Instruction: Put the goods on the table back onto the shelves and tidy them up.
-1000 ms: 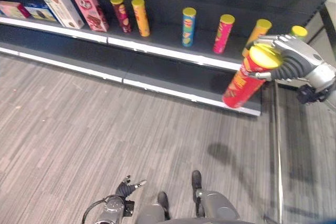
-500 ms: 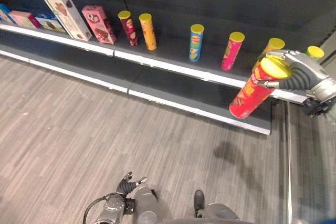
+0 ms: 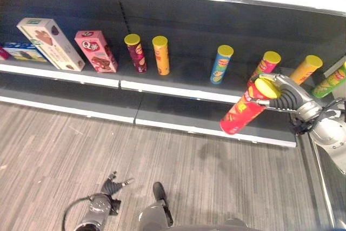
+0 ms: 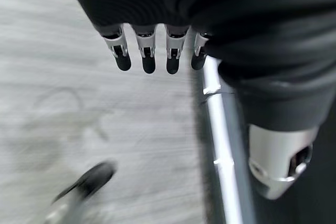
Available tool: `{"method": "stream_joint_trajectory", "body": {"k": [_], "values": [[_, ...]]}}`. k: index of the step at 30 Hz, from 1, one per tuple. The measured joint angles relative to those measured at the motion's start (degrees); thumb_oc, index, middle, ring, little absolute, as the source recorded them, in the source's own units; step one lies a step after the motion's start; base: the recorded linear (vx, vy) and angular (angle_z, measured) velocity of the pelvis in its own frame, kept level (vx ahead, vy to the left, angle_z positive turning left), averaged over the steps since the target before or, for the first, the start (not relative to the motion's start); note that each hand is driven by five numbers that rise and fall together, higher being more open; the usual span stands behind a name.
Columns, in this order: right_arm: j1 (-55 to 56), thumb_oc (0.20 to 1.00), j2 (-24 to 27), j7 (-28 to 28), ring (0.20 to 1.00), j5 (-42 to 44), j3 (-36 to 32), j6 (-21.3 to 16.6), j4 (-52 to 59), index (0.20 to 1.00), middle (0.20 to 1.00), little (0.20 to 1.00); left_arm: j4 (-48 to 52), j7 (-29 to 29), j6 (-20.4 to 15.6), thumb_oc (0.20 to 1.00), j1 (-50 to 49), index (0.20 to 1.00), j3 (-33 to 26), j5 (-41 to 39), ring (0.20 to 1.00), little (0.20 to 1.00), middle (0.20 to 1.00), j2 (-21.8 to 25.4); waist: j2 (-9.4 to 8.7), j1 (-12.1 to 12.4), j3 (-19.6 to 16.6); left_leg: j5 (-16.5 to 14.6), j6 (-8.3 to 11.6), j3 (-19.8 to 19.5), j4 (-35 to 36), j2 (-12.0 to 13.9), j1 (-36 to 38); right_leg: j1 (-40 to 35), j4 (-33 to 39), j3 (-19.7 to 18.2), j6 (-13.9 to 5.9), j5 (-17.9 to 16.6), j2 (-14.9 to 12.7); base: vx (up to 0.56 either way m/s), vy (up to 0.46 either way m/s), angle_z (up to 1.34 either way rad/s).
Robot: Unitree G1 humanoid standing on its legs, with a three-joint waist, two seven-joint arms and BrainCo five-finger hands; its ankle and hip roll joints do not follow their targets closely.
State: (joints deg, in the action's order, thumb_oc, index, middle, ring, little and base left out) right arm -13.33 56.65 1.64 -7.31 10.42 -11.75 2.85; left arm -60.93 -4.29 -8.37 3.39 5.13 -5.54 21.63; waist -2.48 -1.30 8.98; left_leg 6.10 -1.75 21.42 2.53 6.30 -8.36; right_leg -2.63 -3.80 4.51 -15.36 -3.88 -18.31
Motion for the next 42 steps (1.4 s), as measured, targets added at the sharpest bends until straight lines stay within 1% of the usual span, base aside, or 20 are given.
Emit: {"method": "stream_joint_trajectory", "body": {"k": [1, 4, 6, 7, 13, 14, 15, 17, 18, 20, 22, 24, 26, 27, 28, 29, 31, 35, 37, 42], "values": [[-0.52, 0.200, -0.01, 0.00, 0.200, 0.02, 0.09, 0.03, -0.23, 0.200, 0.200, 0.200, -0.44, -0.02, -0.09, 1.000, 0.32, 1.000, -0.02, -0.01, 1.000, 1.000, 1.000, -0.44, 0.29, 0.01, 0.18, -0.10, -0.83, 0.02, 1.60, -0.09, 1.03, 1.17, 0.17, -0.62, -0.66, 1.85, 1.34, 0.04, 0.235, -0.09], [-2.64, 0.200, 0.65, 0.11, 0.200, 0.61, 0.26, -0.12, 0.07, 0.200, 0.200, 0.200, -3.08, 0.10, 0.35, 1.000, 1.57, 1.000, 0.28, 0.03, 1.000, 1.000, 1.000, -3.03, 0.75, -1.11, 1.28, -0.61, -1.86, -0.53, 2.58, -0.58, 2.21, 10.79, -3.33, -1.48, -0.24, 5.44, 10.55, 0.20, 0.402, 0.16], [-2.94, 0.200, 1.45, 0.08, 0.200, 0.75, 0.29, -0.18, 0.11, 0.200, 0.200, 0.200, -3.55, 0.67, 1.01, 1.000, 1.53, 1.000, 1.80, 0.21, 1.000, 1.000, 1.000, -4.54, 0.44, -2.07, 2.05, -0.94, -0.88, -0.62, 2.59, -1.59, 4.08, 13.85, -2.57, -1.53, 5.82, 3.61, 14.83, 0.21, 0.141, 0.42], [-2.79, 0.200, 1.96, 0.12, 0.200, 0.97, 0.23, -0.01, -0.10, 0.200, 0.200, 0.200, -2.53, 1.04, 1.02, 1.000, -0.19, 1.000, 1.83, 0.60, 1.000, 1.000, 1.000, -5.68, 1.53, -2.23, 2.04, -1.28, -0.24, -2.18, 2.89, -1.53, 4.45, 12.27, -0.93, 0.61, 7.60, 2.93, 15.12, 0.15, 0.052, 0.30], [-0.14, 0.200, 3.65, 0.05, 0.200, 1.78, -3.36, 0.06, 0.02, 0.200, 0.200, 0.200, 0.06, 2.09, 1.02, 1.000, -1.37, 1.000, 1.64, 2.20, 1.000, 1.000, 1.000, -5.88, 1.94, -2.34, 2.48, -2.15, 5.37, -2.98, -3.22, 0.52, 4.58, 6.89, 4.31, 3.70, 9.90, 3.08, 16.71, 0.26, 0.010, 0.20], [0.23, 0.200, 2.03, 0.02, 0.200, 1.77, -4.16, 0.24, -0.09, 0.200, 0.200, 0.200, 0.69, 2.16, 1.02, 1.000, -0.25, 1.000, 0.78, 2.18, 1.000, 1.000, 1.000, -4.68, -0.41, -1.54, 4.32, -4.90, 9.52, -5.46, -16.23, 1.71, 0.44, 6.70, 0.99, 3.49, 13.68, 6.56, 15.83, 0.20, 0.050, 0.02], [0.64, 0.200, 2.04, -0.18, 0.200, 1.80, -4.31, 0.23, 0.42, 0.200, 0.200, 0.200, 1.71, 2.17, 1.11, 1.000, 0.31, 1.000, 0.87, 2.18, 1.000, 1.000, 1.000, -3.94, -1.67, -1.37, 5.09, -5.06, 10.40, -5.48, -23.87, 2.70, -2.78, 6.25, 0.13, 3.40, 15.55, 6.07, 15.08, 0.12, 0.048, -0.14], [0.39, 0.200, 2.36, -0.81, 0.200, 1.81, -4.48, -0.05, 1.71, 0.200, 0.200, 0.200, 2.22, 2.23, 1.09, 1.000, -0.41, 1.000, 1.26, 2.16, 1.000, 1.000, 1.000, -3.80, -1.54, -0.29, 5.64, -3.21, 12.85, -7.68, -35.07, 4.50, -6.37, 4.10, 0.00, 2.01, 16.14, 7.43, 15.65, 0.19, 0.159, -0.32], [-0.08, 0.200, 2.25, -0.56, 0.200, 2.03, -4.58, -0.02, 1.84, 0.200, 0.200, 0.200, 2.38, 2.28, 1.12, 1.000, -1.29, 1.000, 1.70, 2.13, 1.000, 1.000, 1.000, -4.22, -1.07, 0.09, 5.82, -3.64, 13.25, -10.59, -41.84, 5.79, -8.86, 1.56, 1.00, 0.54, 15.69, 7.52, 16.15, 0.29, 0.309, -0.46], [-0.18, 0.200, 2.31, -0.69, 0.200, 2.01, -4.16, 0.13, 1.80, 0.200, 0.200, 0.200, 2.41, 2.18, 1.13, 1.000, -1.34, 1.000, 1.58, 2.09, 1.000, 1.000, 1.000, -4.17, -1.01, 0.11, 5.89, -4.65, 11.92, -10.10, -40.51, 6.96, -9.47, -0.08, 3.25, -0.90, 15.88, 6.52, 16.17, 0.24, 0.363, -0.52], [-1.12, 0.200, 2.00, -0.67, 0.200, 1.96, -3.19, 0.28, 1.59, 0.200, 0.200, 0.200, 2.57, 2.13, 1.07, 1.000, -1.56, 1.000, 1.54, 2.08, 1.000, 1.000, 1.000, -4.08, -0.94, 1.12, 6.02, -5.15, 11.19, -10.14, -25.93, 8.51, -7.43, -0.05, 4.73, -4.07, 15.69, 5.26, 16.37, 0.23, 0.420, -0.73], [-3.90, 0.200, 0.82, -0.55, 0.200, 1.75, 0.42, 0.34, -0.58, 0.200, 0.200, 0.200, 2.38, 1.97, 0.94, 1.000, -1.14, 1.000, 1.78, 2.09, 1.000, 1.000, 1.000, -3.82, -0.22, 2.53, 5.97, -3.10, 12.56, -16.50, -1.75, 8.32, -4.58, -1.35, 7.58, -8.67, 13.37, 4.84, 16.55, 0.24, 0.544, -1.12], [-6.28, 0.200, -0.07, -0.58, 0.200, 1.62, 2.48, 0.33, -0.68, 0.200, 0.200, 0.200, 2.24, 1.90, 0.89, 1.000, -0.93, 1.000, 1.74, 2.11, 1.000, 1.000, 1.000, -3.71, 0.54, 3.58, 5.93, -1.71, 12.58, -20.85, 2.95, 8.24, -3.04, -1.96, 8.43, -10.84, 12.23, 5.27, 16.45, 0.10, 0.514, -1.06], [-6.39, 0.200, -0.56, -0.32, 0.200, 1.56, 2.57, 0.03, 0.07, 0.200, 0.200, 0.200, 2.03, 1.89, 0.93, 1.000, -0.97, 1.000, 1.66, 2.12, 1.000, 1.000, 1.000, -4.04, 2.04, 3.04, 5.88, 2.19, 11.65, -19.21, 2.71, 7.86, -1.95, -3.52, 8.75, -11.08, 10.67, 6.17, 15.38, -0.03, 0.445, -0.59], [-6.08, 0.200, -0.80, -0.05, 0.200, 1.42, 2.81, 0.02, 0.02, 0.200, 0.200, 0.200, 2.14, 1.76, 0.96, 1.000, -1.28, 1.000, 1.60, 2.11, 1.000, 1.000, 1.000, -3.97, 2.04, 2.84, 5.84, 6.59, 10.34, -16.78, 2.68, 7.05, -1.28, -4.17, 8.49, -10.00, 9.07, 6.66, 14.02, -0.08, 0.391, -0.42], [-6.15, 0.200, -2.11, 0.27, 0.200, 0.34, 3.11, 0.24, 0.02, 0.200, 0.200, 0.200, 2.92, 1.41, 0.84, 1.000, -0.92, 1.000, 1.62, 2.11, 1.000, 1.000, 1.000, -3.00, 0.74, 2.45, 5.63, 6.04, 8.91, -15.12, 2.54, 4.39, -1.02, -2.83, 7.27, -8.72, 7.96, 6.26, 11.15, -0.12, 0.283, -0.32], [-7.48, 0.200, -3.70, 0.68, 0.200, -0.60, 3.11, 0.16, 0.19, 0.200, 0.200, 0.200, 4.37, 1.14, 0.71, 1.000, -0.12, 1.000, 1.59, 2.11, 1.000, 1.000, 1.000, -1.66, 0.73, 2.41, 5.68, 4.79, 6.40, -12.72, 2.54, 1.14, -1.28, -0.22, 5.36, -8.09, 5.86, 4.33, 7.68, -0.13, 0.189, -0.41], [-11.46, 0.200, -5.06, 1.35, 0.200, -0.78, 6.09, 0.16, 0.59, 0.200, 0.200, 0.200, 4.08, 0.00, 0.85, 1.000, 2.10, 1.000, -0.22, 2.07, 1.000, 1.000, 1.000, 3.00, 0.77, 3.40, 6.20, 3.38, 3.08, -7.47, 2.03, -0.76, -2.48, 5.81, 4.09, -6.72, 2.83, -0.97, 5.62, -0.11, 0.117, -0.60], [-13.38, 0.200, -5.09, 1.67, 0.200, -0.77, 8.11, 0.31, 0.65, 0.200, 0.200, 0.200, 4.01, -0.39, 0.89, 1.000, 1.89, 1.000, -3.15, 2.03, 1.000, 1.000, 1.000, 4.83, -0.42, 3.98, 6.82, 2.79, 2.62, -4.33, 1.77, -0.28, -2.10, 6.46, 4.85, -3.44, 2.33, -3.87, 5.90, -0.05, 0.062, -0.63], [-13.13, 0.200, -4.93, 1.75, 0.200, -1.16, 8.46, 0.22, 1.19, 0.200, 0.200, 0.200, 0.90, -0.52, 0.97, 1.000, 0.55, 1.000, -4.79, 2.08, 1.000, 1.000, 1.000, 3.97, -3.90, 5.00, 7.75, 0.70, 3.59, -2.25, -0.25, 0.33, 0.47, 3.19, 7.93, 0.88, 1.81, -3.67, 6.14, -0.03, -0.006, -0.31]]}}
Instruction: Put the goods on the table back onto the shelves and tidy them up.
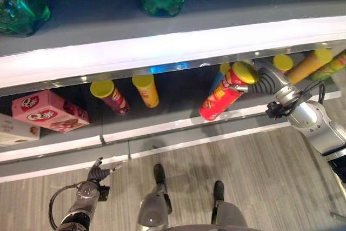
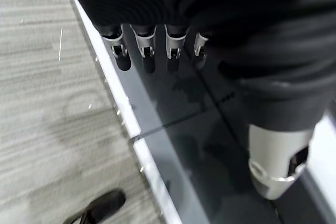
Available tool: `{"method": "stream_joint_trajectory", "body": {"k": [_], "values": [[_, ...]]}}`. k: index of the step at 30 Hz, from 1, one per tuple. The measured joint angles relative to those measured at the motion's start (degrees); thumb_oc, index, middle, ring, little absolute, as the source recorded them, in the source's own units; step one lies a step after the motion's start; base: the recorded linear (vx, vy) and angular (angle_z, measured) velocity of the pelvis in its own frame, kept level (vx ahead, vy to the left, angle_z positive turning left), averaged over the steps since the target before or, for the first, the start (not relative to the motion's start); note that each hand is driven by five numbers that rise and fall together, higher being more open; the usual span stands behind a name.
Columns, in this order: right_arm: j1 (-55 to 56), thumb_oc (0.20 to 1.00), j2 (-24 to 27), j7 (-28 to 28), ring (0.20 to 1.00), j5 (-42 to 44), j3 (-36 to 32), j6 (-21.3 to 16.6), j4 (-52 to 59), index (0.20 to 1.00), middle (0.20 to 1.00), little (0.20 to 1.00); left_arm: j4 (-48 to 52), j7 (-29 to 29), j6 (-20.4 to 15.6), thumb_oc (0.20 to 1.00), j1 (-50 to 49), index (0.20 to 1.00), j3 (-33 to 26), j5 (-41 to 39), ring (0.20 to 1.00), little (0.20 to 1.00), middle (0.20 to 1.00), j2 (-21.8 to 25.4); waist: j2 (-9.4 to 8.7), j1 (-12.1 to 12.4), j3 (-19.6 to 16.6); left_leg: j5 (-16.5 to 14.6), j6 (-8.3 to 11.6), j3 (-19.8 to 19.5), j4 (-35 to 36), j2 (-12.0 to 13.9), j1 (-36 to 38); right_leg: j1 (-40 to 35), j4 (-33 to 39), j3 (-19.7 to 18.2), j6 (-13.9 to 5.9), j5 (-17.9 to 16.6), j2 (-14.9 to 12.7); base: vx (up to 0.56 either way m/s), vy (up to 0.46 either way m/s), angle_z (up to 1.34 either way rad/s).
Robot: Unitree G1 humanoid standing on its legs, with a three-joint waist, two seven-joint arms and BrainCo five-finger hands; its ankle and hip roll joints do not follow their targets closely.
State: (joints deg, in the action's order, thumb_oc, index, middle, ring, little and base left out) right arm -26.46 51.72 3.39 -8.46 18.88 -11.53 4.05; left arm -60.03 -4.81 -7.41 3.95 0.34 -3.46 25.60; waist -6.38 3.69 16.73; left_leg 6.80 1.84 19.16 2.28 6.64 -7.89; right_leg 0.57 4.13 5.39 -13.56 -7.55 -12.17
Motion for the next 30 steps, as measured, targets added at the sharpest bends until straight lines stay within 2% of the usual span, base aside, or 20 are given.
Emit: {"method": "stream_joint_trajectory", "body": {"k": [1, 2, 3, 4, 5, 8, 11, 13, 20, 23, 30], "values": [[-0.04, 0.200, -0.03, 0.01, 0.200, -0.29, -0.18, -0.02, 0.80, 0.200, 0.200, 0.200, -0.71, 0.04, 0.00, 1.000, 0.14, 1.000, 0.00, 0.01, 1.000, 1.000, 1.000, -0.39, -0.44, 0.13, 0.19, -0.16, 0.28, -0.09, -0.57, 0.32, -0.43, -0.29, 0.71, -0.19, -0.45, 0.50, 0.16, 0.00, -0.037, -0.01], [-0.08, 0.200, -0.08, -0.11, 0.200, -0.50, -0.12, -0.04, 1.67, 0.200, 0.200, 0.200, -1.07, 0.03, 0.04, 1.000, 0.07, 1.000, -0.14, 0.01, 1.000, 1.000, 1.000, -0.83, -0.89, 0.44, 0.14, -0.27, 0.78, -0.05, -0.95, 0.51, -0.95, -0.22, 0.94, 0.02, -0.09, 1.34, 0.31, 0.03, -0.050, 0.04], [-0.10, 0.200, -0.10, -0.42, 0.200, -0.51, -0.07, -0.14, 2.57, 0.200, 0.200, 0.200, -1.22, 0.05, 0.06, 1.000, -0.01, 1.000, -0.17, 0.01, 1.000, 1.000, 1.000, -1.71, -1.06, 0.50, 0.19, -0.48, 1.47, -0.38, -1.99, 1.04, -1.87, -0.16, 0.94, 0.29, 1.34, 2.94, 0.69, 0.03, -0.050, 0.07], [-0.21, 0.200, -0.05, -0.56, 0.200, -0.55, 0.33, -0.11, 3.04, 0.200, 0.200, 0.200, -1.22, 0.05, 0.06, 1.000, -0.08, 1.000, -0.21, 0.01, 1.000, 1.000, 1.000, -2.22, -1.06, 0.63, 0.20, -0.57, 1.72, -0.78, -2.84, 1.37, -2.51, -0.23, 0.93, 0.35, 1.77, 3.98, 0.88, 0.03, -0.056, 0.17], [-0.62, 0.200, 0.01, -1.12, 0.200, -0.66, 1.07, -0.22, 3.50, 0.200, 0.200, 0.200, -1.20, 0.04, 0.06, 1.000, -0.03, 1.000, -0.17, 0.01, 1.000, 1.000, 1.000, -3.32, -0.49, 0.57, 0.32, -0.90, 2.22, -1.58, -4.77, 2.53, -4.00, -0.11, 0.92, 0.64, 2.86, 5.12, 1.82, 0.01, -0.025, 0.20], [-0.88, 0.200, 0.55, -1.56, 0.200, -2.10, 2.51, -0.16, 3.34, 0.200, 0.200, 0.200, -1.25, 0.10, 0.09, 1.000, -0.26, 1.000, 0.06, 0.04, 1.000, 1.000, 1.000, -4.78, 0.67, 0.75, 0.49, -1.42, 2.73, -3.36, -7.49, 5.41, -6.57, 0.16, 0.92, 1.99, 4.37, 5.52, 4.68, 0.00, -0.040, 0.18], [-2.80, 0.200, 1.03, -1.73, 0.200, -4.24, 5.03, -0.10, 3.19, 0.200, 0.200, 0.200, -0.58, 0.10, 0.09, 1.000, -0.87, 1.000, 1.69, 0.04, 1.000, 1.000, 1.000, -5.18, 1.05, 0.75, 0.52, -1.37, 3.23, -5.06, -8.44, 6.30, -8.12, 0.29, 0.91, 3.28, 4.99, 5.69, 5.74, -0.03, -0.026, 0.18], [-4.10, 0.200, 0.85, -1.65, 0.200, -5.78, 6.37, -0.11, 3.18, 0.200, 0.200, 0.200, -0.56, 0.05, 0.07, 1.000, -0.85, 1.000, 2.01, 0.03, 1.000, 1.000, 1.000, -5.57, 1.47, 0.89, 0.56, -1.08, 3.62, -5.99, -8.83, 5.97, -8.82, 0.29, 0.87, 4.00, 5.03, 5.66, 5.58, -0.04, -0.004, 0.20], [-10.93, 0.200, -0.02, 0.55, 0.200, -12.33, 10.70, 0.24, -1.87, 0.200, 0.200, 0.200, -0.53, -1.26, 0.03, 1.000, -0.73, 1.000, 2.03, 0.01, 1.000, 1.000, 1.000, -5.54, 3.94, 3.17, 1.20, -1.36, 2.80, -8.02, -10.16, 4.08, -11.42, 0.60, 0.50, 6.50, 5.22, 6.25, 4.19, -0.04, -0.005, 0.22], [-13.07, 0.200, -0.75, 2.26, 0.200, -14.86, 12.05, 1.52, -4.85, 0.200, 0.200, 0.200, -0.49, -1.86, 0.06, 1.000, -1.05, 1.000, 2.09, -0.03, 1.000, 1.000, 1.000, -5.49, 4.79, 4.36, 1.54, -1.48, 2.61, -8.55, -10.70, 3.31, -12.68, 1.45, -0.36, 6.74, 4.86, 6.88, 3.79, -0.07, -0.018, 0.17], [-16.04, 0.200, -4.76, 7.12, 0.200, -20.85, 12.23, 4.51, -12.85, 0.200, 0.200, 0.200, -0.20, -2.64, 0.01, 1.000, -0.60, 1.000, 2.54, -0.09, 1.000, 1.000, 1.000, -5.08, 6.15, 5.26, 4.49, -1.97, 1.88, -10.51, -12.52, 2.15, -15.53, 3.38, -3.27, 8.42, 4.29, 8.23, 2.57, -0.04, -0.001, 0.16]]}}
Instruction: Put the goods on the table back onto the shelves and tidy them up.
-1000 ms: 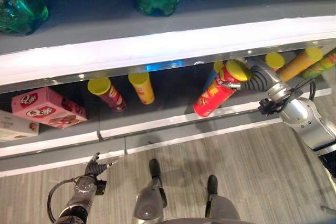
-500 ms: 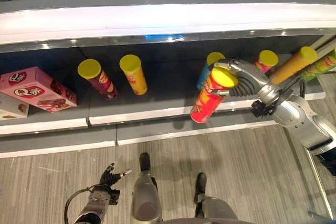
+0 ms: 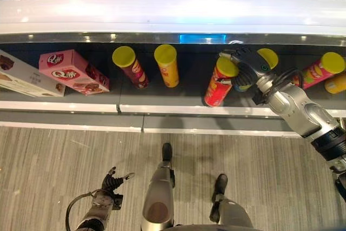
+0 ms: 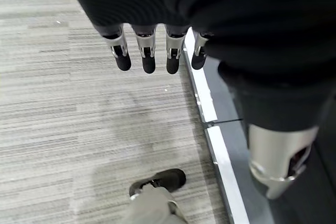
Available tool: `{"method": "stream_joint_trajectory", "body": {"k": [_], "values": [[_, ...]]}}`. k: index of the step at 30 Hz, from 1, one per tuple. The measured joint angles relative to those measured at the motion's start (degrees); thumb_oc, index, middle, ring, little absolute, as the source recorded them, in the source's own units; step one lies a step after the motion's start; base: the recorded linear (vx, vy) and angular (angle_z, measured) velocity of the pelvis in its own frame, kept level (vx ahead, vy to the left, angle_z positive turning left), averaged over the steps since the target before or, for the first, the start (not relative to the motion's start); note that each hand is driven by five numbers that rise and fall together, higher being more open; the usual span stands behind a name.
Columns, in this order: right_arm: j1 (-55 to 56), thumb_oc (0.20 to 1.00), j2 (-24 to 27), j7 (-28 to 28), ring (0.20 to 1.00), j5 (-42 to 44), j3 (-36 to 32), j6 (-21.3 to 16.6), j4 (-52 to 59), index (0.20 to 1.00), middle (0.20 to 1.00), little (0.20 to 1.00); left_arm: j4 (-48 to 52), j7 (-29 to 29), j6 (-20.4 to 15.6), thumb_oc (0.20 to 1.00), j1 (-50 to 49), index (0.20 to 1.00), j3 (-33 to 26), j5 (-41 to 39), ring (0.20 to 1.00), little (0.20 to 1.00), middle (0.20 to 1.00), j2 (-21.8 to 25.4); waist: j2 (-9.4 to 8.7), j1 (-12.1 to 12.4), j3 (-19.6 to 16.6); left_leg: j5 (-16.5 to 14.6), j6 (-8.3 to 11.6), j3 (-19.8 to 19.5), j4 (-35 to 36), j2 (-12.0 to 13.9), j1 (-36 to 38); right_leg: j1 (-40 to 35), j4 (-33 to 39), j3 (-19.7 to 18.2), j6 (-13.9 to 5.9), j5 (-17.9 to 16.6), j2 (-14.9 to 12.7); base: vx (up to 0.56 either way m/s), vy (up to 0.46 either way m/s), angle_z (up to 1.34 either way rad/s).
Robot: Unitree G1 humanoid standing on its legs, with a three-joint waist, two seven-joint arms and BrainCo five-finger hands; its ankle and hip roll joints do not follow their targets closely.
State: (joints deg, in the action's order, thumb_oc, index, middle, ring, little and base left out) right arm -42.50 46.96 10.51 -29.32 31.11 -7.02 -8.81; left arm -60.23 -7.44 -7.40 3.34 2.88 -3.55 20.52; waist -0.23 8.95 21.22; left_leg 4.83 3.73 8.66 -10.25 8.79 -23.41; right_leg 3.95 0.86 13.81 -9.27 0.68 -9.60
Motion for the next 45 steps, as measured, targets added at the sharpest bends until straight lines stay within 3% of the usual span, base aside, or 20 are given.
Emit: {"method": "stream_joint_trajectory", "body": {"k": [7, 22, 32, 45], "values": [[-1.68, 0.200, -1.35, 6.95, 0.200, -3.50, -0.76, 2.82, -5.13, 0.200, 0.200, 0.200, 1.89, -1.36, -0.45, 1.000, 0.27, 1.000, 0.64, -0.10, 1.000, 1.000, 1.000, 0.46, 0.58, 0.82, 2.74, 0.07, -0.31, -0.72, -0.92, -0.83, -3.42, 2.76, -1.08, 0.89, -0.07, 0.20, -0.80, -0.01, 0.009, 0.08], [-4.41, 0.200, -6.01, 18.81, 0.200, -7.05, -7.47, 7.34, -10.99, 0.200, 0.200, 0.200, 4.00, -3.35, -1.77, 1.000, 1.40, 1.000, 3.07, -2.56, 1.000, 1.000, 1.000, 0.67, 1.12, 2.16, 3.57, 0.26, -0.56, -1.92, -0.58, -2.22, -6.02, 4.45, -0.85, 1.43, -0.19, 0.28, -1.03, 0.01, 0.011, 0.06], [-2.85, 0.200, -7.16, 19.97, 0.200, -7.95, -9.19, 7.69, -9.89, 0.200, 0.200, 0.200, 4.50, -3.67, -1.77, 1.000, 1.84, 1.000, 3.87, -2.55, 1.000, 1.000, 1.000, 0.39, 1.11, 2.21, 3.58, 0.30, -0.61, -2.20, -0.63, -2.20, -6.46, 4.59, -0.79, 2.03, -0.19, 0.28, -1.03, 0.00, 0.002, 0.00], [0.27, 0.200, -7.14, 16.30, 0.200, -9.55, -7.83, 6.08, -2.91, 0.200, 0.200, 0.200, 4.72, -3.69, -1.59, 1.000, 2.07, 1.000, 3.84, -2.54, 1.000, 1.000, 1.000, -0.05, -0.09, 2.00, 4.16, 0.31, -0.63, -2.60, -0.90, -2.10, -6.69, 4.52, -0.94, 2.40, -0.19, 0.27, -0.91, 0.00, 0.000, 0.00]]}}
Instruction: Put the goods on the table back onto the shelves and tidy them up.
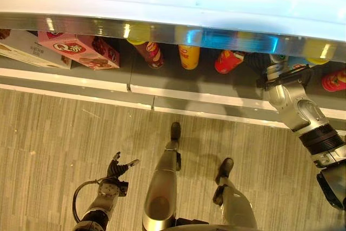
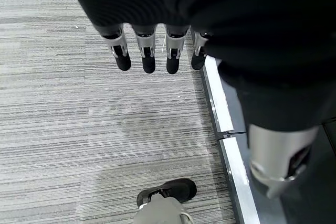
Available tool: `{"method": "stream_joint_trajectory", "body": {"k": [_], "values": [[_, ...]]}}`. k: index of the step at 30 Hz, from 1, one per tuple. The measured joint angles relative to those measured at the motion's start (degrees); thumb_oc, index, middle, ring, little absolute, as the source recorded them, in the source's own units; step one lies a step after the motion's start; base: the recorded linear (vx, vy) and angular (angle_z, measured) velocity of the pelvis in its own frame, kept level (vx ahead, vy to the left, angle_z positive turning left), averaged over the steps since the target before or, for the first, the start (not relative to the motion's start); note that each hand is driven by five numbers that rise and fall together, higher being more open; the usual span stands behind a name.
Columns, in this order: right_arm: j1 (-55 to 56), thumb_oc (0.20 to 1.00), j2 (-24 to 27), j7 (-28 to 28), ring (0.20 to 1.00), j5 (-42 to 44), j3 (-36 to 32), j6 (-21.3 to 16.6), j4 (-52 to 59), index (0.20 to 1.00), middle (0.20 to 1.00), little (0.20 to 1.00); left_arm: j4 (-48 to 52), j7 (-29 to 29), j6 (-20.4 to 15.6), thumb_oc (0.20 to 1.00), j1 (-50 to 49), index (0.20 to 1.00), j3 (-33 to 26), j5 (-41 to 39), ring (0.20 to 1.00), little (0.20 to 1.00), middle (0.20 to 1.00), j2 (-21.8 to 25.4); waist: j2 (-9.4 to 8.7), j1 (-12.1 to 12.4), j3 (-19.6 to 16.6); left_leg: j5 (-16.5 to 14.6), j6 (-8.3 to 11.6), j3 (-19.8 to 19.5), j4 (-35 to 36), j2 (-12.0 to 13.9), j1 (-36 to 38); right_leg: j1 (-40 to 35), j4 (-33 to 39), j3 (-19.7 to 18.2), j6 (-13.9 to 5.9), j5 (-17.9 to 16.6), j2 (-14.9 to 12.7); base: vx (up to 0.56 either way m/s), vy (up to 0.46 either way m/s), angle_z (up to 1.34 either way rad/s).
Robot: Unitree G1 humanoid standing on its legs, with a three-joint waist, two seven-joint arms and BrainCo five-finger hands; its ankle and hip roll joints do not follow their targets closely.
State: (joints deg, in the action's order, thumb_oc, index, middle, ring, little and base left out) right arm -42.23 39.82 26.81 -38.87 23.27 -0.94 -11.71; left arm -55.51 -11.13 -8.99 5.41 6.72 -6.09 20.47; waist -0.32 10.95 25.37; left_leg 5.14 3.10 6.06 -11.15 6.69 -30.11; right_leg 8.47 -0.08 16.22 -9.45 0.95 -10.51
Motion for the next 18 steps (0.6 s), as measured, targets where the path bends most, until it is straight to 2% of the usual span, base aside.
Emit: {"method": "stream_joint_trajectory", "body": {"k": [6, 18], "values": [[0.05, 0.200, 0.18, -0.96, 0.200, -0.52, 1.05, -0.25, 0.35, 0.200, 0.200, 0.200, -0.02, 0.00, 0.09, 1.000, 0.11, 1.000, -0.02, 0.01, 1.000, 1.000, 1.000, 0.01, -1.37, -0.11, 0.09, 0.18, -0.25, -0.24, -0.01, -0.03, 0.00, -0.10, -0.12, 0.13, 0.00, 0.00, 0.02, 0.00, 0.000, 0.00], [0.69, 0.200, 0.94, -1.88, 0.200, -1.73, 1.12, -0.87, 0.35, 0.200, 0.200, 0.200, -0.69, 0.00, 0.28, 1.000, 0.39, 1.000, -0.07, 0.04, 1.000, 1.000, 1.000, -0.06, -1.59, -0.83, 0.02, 0.29, -0.40, -0.34, -0.23, 0.02, 0.01, -0.16, -0.31, 0.15, -0.01, -0.01, 0.05, 0.00, 0.000, 0.00]]}}
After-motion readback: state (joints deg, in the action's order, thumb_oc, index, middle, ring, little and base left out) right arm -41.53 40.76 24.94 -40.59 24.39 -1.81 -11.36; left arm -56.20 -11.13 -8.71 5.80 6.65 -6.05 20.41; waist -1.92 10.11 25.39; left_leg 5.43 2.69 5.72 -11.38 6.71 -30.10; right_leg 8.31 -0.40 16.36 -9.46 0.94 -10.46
